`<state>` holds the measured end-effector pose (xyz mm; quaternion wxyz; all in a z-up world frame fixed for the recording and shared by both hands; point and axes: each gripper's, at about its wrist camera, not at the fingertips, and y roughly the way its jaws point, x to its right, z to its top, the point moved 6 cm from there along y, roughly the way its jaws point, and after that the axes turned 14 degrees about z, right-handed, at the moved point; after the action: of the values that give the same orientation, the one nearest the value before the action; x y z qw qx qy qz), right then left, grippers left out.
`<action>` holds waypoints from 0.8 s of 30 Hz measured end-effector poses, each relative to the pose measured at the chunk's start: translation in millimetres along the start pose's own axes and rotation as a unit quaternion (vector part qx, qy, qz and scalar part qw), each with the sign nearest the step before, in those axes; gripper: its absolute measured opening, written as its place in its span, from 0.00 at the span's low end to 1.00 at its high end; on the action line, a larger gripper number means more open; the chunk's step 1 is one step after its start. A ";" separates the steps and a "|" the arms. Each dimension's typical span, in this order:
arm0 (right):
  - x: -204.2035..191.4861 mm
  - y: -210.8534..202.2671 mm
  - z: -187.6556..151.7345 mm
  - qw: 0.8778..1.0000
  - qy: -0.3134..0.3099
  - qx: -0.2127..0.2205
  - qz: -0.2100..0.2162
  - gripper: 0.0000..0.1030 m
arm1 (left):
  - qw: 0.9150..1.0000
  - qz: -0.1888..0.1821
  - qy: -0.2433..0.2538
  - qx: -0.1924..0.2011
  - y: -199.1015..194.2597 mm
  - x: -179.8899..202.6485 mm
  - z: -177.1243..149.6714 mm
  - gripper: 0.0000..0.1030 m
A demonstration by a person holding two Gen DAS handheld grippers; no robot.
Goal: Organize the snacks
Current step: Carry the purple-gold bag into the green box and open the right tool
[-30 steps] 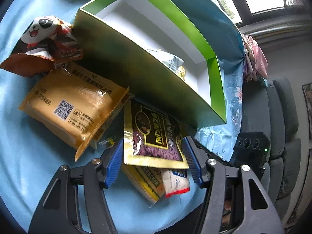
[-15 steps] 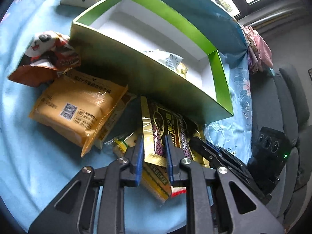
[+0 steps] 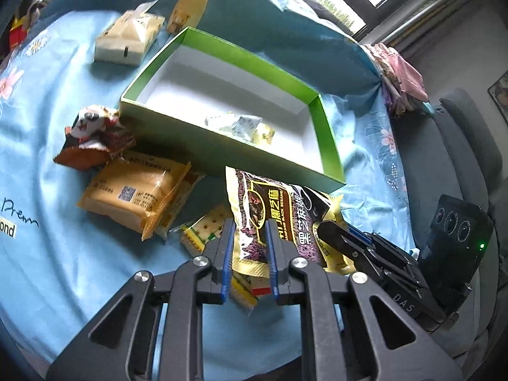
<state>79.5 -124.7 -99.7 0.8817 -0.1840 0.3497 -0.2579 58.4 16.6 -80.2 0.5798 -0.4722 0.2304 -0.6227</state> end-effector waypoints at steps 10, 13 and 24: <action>-14.4 -9.5 16.6 1.000 -0.021 0.019 0.004 0.15 | 1.000 -0.020 -0.002 0.015 -8.2 4.4 13.4 0.15; -15.8 -8.8 23.6 0.999 -0.025 0.023 0.004 0.15 | 1.000 -0.024 -0.004 0.018 -8.8 5.8 22.6 0.15; -9.4 3.8 63.2 0.998 -0.043 0.040 0.003 0.15 | 0.999 -0.025 0.001 0.030 0.6 14.3 69.6 0.15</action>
<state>119.9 -107.1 -53.4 0.9033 -0.1589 0.3012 -0.2609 119.9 21.2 -44.9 0.5777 -0.4592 0.2004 -0.6444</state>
